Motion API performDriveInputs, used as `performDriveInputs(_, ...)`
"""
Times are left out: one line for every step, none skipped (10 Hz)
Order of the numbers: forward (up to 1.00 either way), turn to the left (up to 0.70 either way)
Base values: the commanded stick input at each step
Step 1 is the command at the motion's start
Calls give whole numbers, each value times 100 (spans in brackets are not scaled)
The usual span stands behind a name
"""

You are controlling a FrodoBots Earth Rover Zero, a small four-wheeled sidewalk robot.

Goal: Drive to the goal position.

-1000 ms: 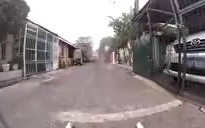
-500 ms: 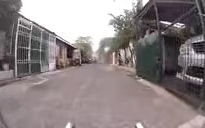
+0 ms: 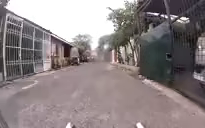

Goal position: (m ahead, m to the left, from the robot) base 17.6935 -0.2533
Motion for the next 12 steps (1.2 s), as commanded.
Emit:
performDriveInputs(86,0)
performDriveInputs(87,0)
performDriveInputs(82,0)
performDriveInputs(74,0)
performDriveInputs(59,0)
performDriveInputs(18,0)
performDriveInputs(7,0)
performDriveInputs(8,0)
performDriveInputs(7,0)
performDriveInputs(8,0)
performDriveInputs(8,0)
performDriveInputs(25,0)
